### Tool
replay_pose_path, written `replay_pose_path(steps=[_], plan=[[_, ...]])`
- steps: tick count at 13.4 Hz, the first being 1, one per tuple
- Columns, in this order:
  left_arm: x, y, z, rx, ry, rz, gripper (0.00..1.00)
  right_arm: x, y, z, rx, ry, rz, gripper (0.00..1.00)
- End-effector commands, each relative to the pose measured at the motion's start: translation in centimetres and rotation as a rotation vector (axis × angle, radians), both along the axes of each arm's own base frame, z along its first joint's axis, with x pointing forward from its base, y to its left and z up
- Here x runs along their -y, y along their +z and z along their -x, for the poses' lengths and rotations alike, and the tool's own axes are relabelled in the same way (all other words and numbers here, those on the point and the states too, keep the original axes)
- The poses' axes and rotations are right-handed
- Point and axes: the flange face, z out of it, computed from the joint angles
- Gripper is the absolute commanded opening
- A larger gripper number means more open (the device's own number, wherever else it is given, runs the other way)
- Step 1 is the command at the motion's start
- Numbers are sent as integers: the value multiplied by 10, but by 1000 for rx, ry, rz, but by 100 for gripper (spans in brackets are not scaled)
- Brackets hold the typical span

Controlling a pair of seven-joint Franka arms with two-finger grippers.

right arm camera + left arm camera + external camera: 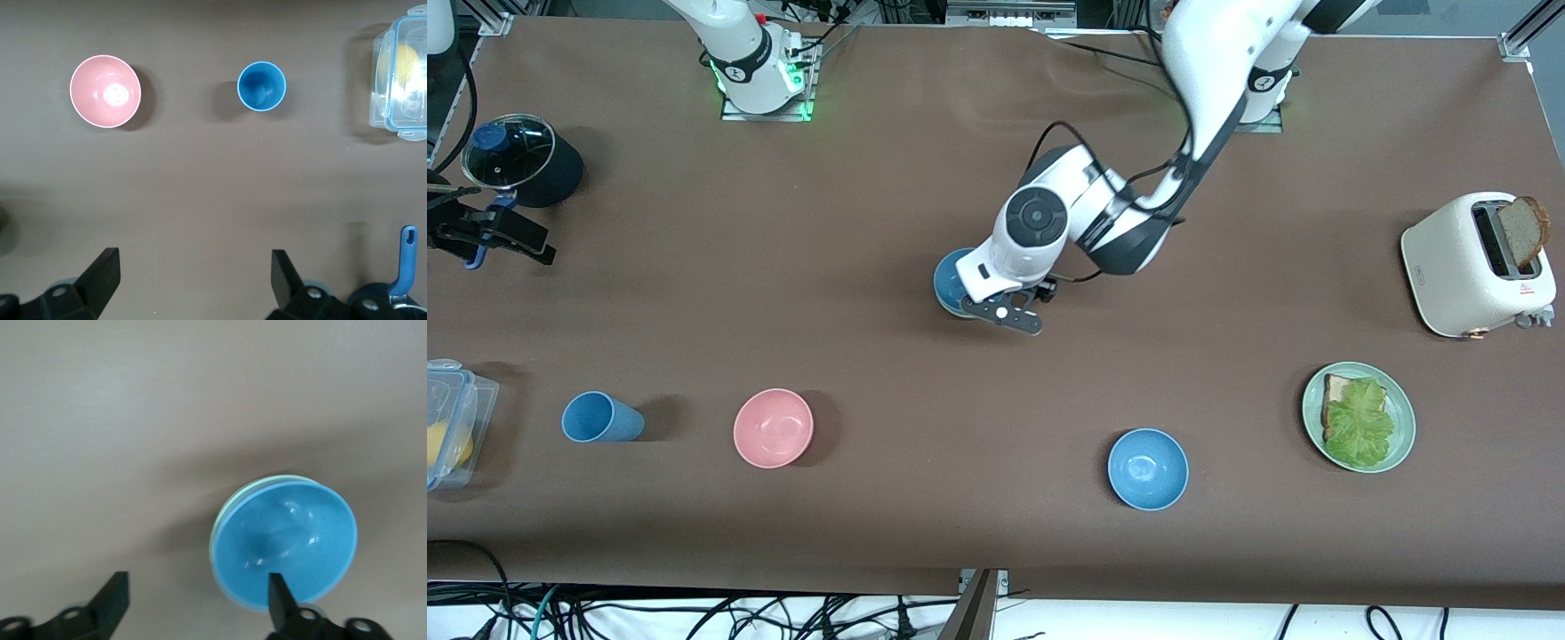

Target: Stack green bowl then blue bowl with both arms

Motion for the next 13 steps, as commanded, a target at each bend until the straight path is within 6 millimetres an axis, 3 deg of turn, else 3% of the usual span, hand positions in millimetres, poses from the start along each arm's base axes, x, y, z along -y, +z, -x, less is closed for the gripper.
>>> replay_pose_path(steps=[1,4,7,9,11,13], plan=[[-57,89,-7,6,52,-51,100,3,6,0,2,12,9,100],[-112,165,-7,14,111,-82,100,3,6,0,2,10,8,100],[-190,228,-16,22,217,-105,100,3,6,0,2,10,8,100],[-233,270,-11,84,287,-107,100,3,6,0,2,10,8,100],[-299,292,-17,89,329,-105,100,3,6,0,2,10,8,100],[-336,300,2,87,286,-132,100,3,6,0,2,10,6,100]])
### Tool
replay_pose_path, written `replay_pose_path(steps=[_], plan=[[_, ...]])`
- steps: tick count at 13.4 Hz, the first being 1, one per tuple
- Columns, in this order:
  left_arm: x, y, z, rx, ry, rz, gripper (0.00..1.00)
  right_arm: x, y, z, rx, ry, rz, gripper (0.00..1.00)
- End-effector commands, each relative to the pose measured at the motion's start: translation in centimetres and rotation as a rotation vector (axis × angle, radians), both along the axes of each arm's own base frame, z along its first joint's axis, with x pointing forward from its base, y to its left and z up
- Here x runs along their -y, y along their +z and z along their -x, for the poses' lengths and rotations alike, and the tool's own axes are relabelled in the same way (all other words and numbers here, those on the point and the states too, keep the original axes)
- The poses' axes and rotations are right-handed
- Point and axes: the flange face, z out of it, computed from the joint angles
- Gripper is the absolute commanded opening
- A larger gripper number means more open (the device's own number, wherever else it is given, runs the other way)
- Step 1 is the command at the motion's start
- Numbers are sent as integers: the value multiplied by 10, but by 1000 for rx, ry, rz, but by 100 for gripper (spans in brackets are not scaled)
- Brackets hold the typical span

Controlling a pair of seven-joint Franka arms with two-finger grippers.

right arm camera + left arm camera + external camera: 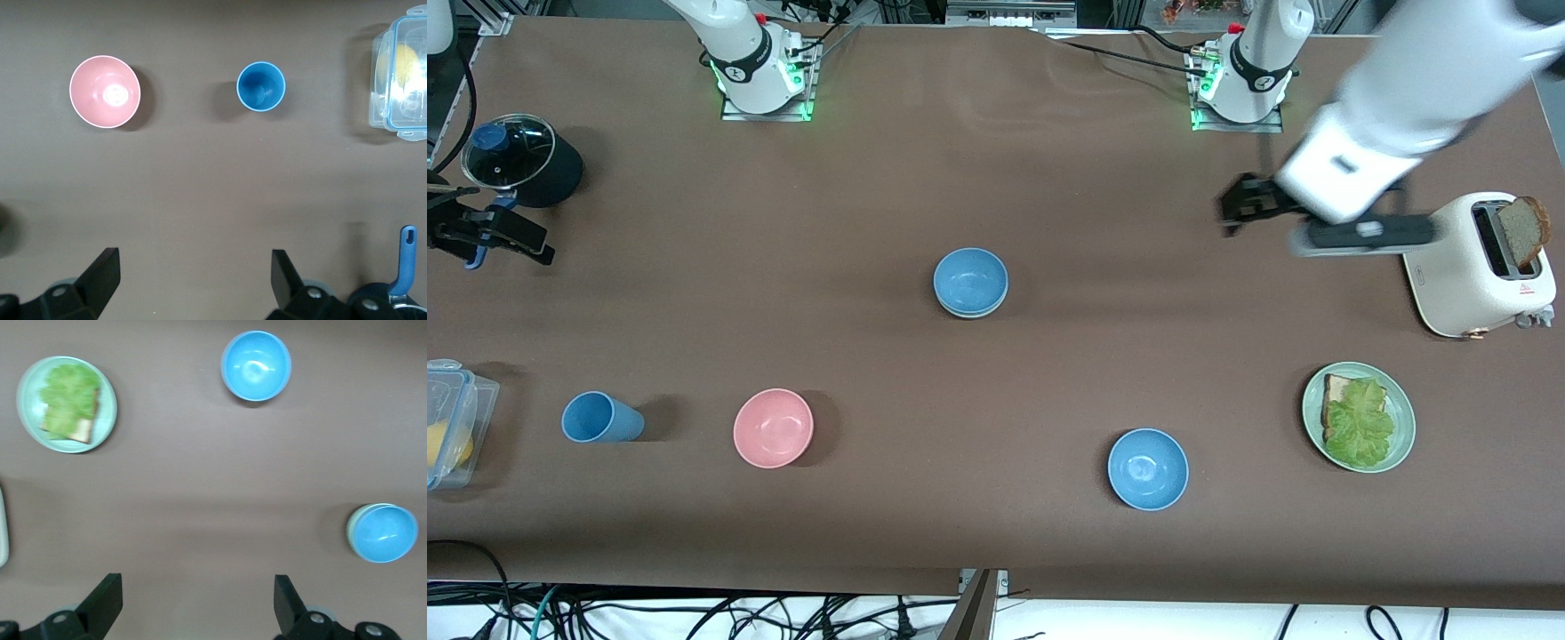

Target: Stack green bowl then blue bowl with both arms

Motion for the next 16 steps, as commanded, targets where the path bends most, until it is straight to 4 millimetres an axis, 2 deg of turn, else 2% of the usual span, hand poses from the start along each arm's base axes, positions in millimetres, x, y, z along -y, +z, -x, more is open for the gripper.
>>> replay_pose_path(steps=[1,2,5,13,16], plan=[[-53,0,29,-21,-12,-35,100,2,6,1,3,11,6,100],[-75,-3,36,-28,-24,-37,100,2,5,0,1,11,6,100],[-127,-10,37,-30,2,53,100,2,6,1,3,11,6,100],[-129,-1,38,-11,-30,-31,100,2,6,1,3,11,6,100],[-122,2,40,-7,-43,-33,100,2,6,1,3,11,6,100]])
